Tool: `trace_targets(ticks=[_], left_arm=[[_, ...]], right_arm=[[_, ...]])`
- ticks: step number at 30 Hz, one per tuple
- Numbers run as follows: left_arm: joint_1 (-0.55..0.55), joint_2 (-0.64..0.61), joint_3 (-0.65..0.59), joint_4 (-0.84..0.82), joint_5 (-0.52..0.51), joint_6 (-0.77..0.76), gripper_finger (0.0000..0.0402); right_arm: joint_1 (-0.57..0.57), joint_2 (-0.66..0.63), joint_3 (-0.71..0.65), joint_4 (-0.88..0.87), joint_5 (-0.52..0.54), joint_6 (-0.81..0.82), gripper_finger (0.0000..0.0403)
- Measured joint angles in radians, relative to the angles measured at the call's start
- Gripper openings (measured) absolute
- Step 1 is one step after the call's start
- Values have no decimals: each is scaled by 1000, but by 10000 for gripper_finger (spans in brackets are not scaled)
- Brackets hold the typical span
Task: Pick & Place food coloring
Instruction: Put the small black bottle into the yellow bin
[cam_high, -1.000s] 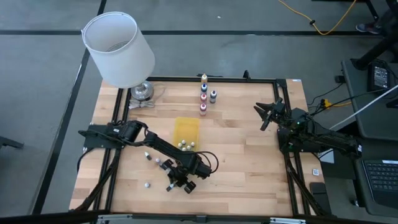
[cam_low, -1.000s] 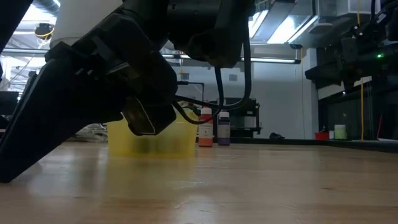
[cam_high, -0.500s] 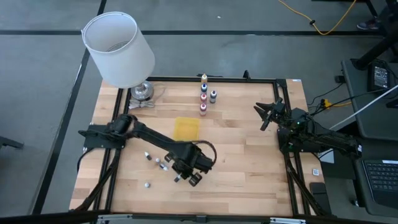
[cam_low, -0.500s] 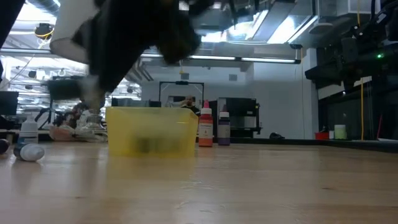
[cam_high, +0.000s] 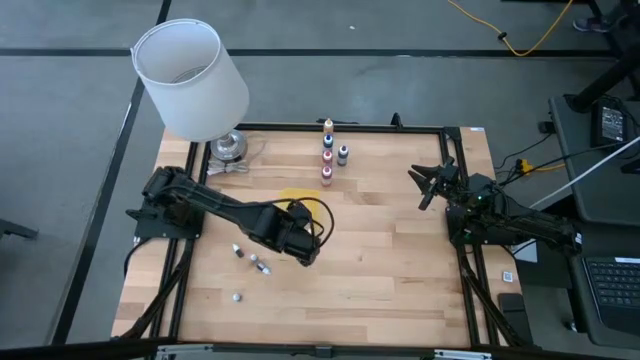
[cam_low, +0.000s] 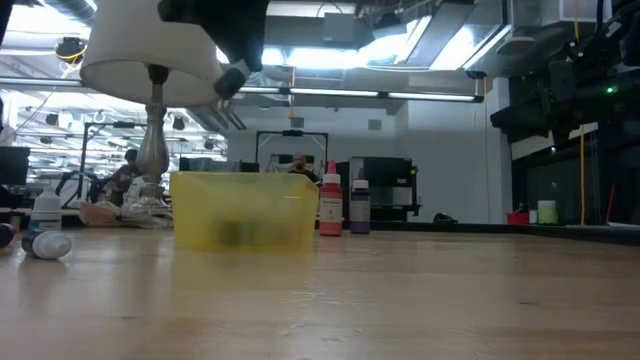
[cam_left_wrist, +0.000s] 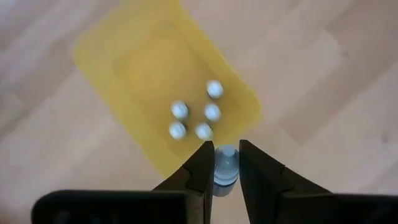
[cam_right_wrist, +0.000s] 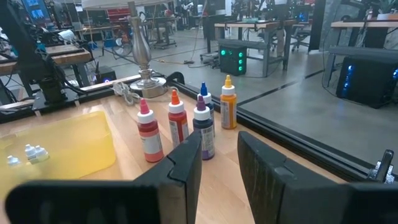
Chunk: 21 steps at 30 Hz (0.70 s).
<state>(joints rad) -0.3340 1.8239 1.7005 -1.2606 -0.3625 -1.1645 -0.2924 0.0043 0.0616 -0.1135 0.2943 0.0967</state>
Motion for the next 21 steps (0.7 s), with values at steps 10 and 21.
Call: trace_targets(ticks=[10, 21], left_arm=[[-1, -43, -214, 229, -213, 136, 56], [9, -43, -470, 576, -349, 269, 56]], right_arm=[[0, 0, 0, 0, 0, 1, 106], [0, 0, 0, 0, 0, 2, 106]])
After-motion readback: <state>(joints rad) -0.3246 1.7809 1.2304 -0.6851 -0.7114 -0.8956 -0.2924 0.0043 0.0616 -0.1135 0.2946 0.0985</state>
